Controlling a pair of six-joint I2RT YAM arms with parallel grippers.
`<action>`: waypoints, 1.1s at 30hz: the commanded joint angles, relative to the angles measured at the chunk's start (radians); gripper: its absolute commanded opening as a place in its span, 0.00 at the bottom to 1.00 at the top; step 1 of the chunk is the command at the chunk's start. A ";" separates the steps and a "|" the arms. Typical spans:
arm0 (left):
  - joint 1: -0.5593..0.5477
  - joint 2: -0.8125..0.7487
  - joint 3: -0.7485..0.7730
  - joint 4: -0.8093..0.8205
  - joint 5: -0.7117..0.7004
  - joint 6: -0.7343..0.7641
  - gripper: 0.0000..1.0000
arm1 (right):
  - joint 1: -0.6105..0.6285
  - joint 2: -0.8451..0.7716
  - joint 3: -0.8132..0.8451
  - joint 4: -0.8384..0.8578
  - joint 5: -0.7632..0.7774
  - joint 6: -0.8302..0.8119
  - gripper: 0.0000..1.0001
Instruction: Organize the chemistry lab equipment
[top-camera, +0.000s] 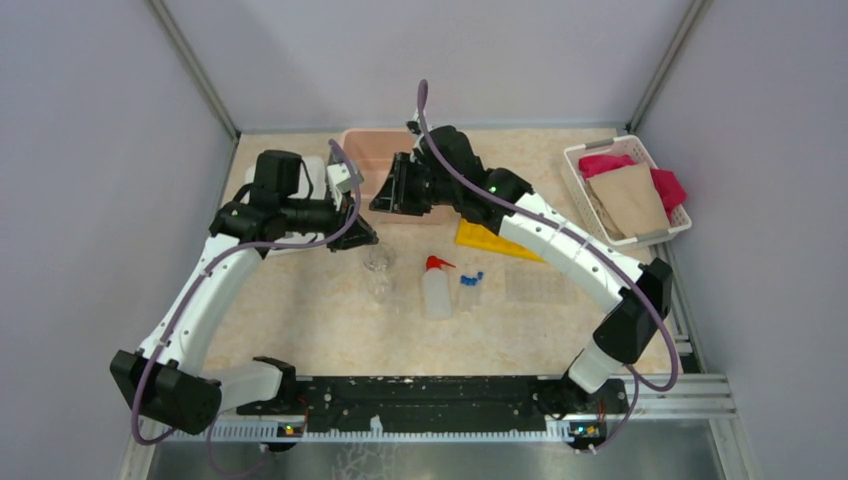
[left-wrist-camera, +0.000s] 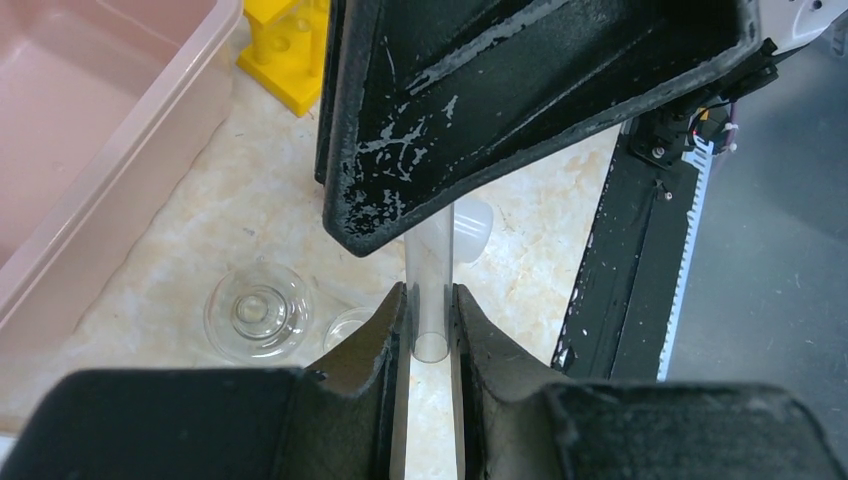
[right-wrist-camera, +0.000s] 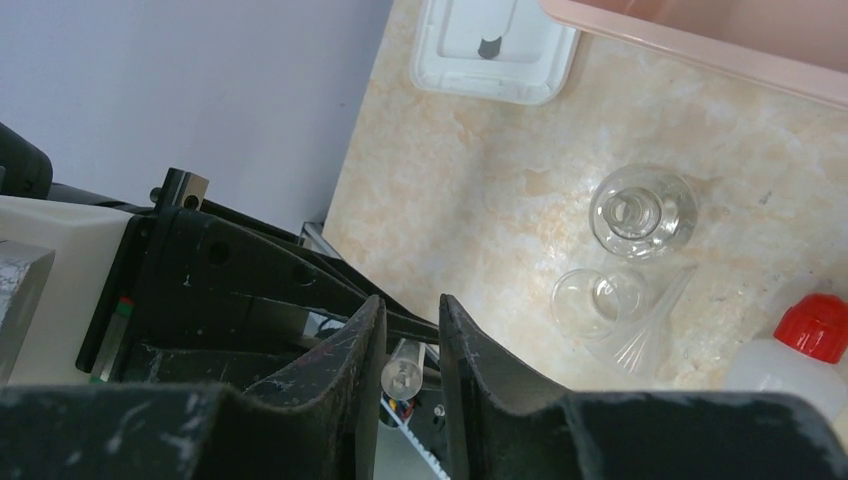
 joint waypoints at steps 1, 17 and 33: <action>-0.007 -0.003 0.022 0.034 0.004 0.004 0.17 | 0.008 0.003 0.071 -0.033 -0.016 -0.032 0.26; -0.011 -0.001 0.029 0.047 -0.042 -0.037 0.96 | -0.020 0.005 0.156 -0.181 0.014 -0.104 0.00; -0.008 0.071 0.051 0.031 -0.379 -0.157 0.99 | -0.391 -0.335 -0.325 -0.333 0.463 -0.357 0.00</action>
